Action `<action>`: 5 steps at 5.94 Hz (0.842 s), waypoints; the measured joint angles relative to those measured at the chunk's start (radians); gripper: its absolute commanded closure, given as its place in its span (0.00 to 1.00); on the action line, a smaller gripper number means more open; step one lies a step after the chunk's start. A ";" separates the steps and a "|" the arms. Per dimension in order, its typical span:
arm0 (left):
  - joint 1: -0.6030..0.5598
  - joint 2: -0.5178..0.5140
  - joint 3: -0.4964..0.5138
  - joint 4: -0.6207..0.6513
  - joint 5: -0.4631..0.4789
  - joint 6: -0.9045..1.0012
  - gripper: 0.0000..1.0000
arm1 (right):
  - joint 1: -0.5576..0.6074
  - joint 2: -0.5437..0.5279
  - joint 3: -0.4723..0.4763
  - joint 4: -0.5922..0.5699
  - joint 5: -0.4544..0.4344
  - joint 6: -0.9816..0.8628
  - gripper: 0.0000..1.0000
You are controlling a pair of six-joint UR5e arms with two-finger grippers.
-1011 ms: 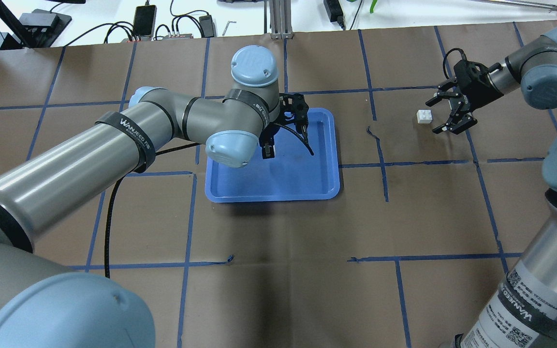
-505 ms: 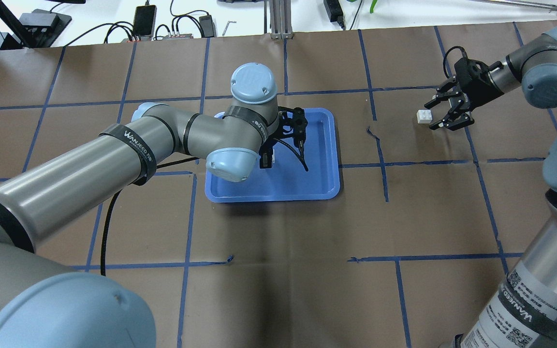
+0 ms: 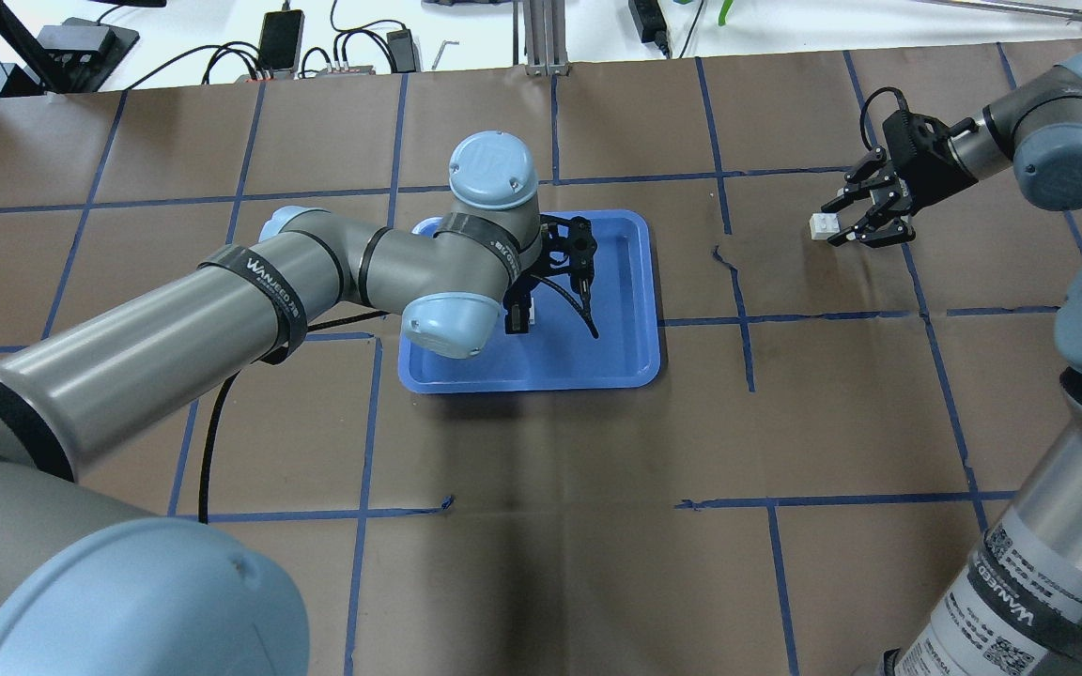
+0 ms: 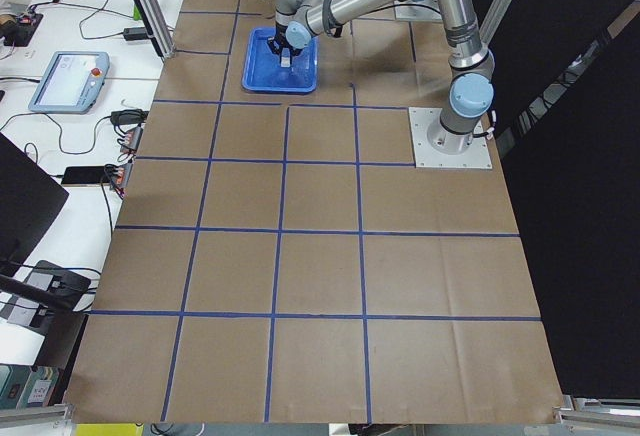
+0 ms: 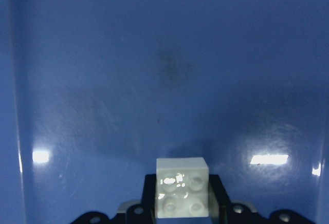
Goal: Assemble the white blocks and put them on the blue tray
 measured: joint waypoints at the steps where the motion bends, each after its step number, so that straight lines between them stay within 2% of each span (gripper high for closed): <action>1: 0.001 -0.006 0.002 -0.001 0.001 -0.005 0.18 | 0.000 -0.001 -0.001 0.000 0.000 -0.001 0.65; 3: 0.003 -0.004 0.019 -0.023 0.006 -0.024 0.15 | 0.000 -0.009 -0.005 -0.015 0.000 0.004 0.67; 4: 0.018 0.022 0.034 -0.081 0.004 -0.027 0.15 | 0.001 -0.030 -0.006 -0.024 0.000 0.010 0.67; 5: 0.041 0.084 0.053 -0.194 -0.006 -0.028 0.15 | 0.004 -0.067 -0.004 -0.023 -0.001 0.026 0.67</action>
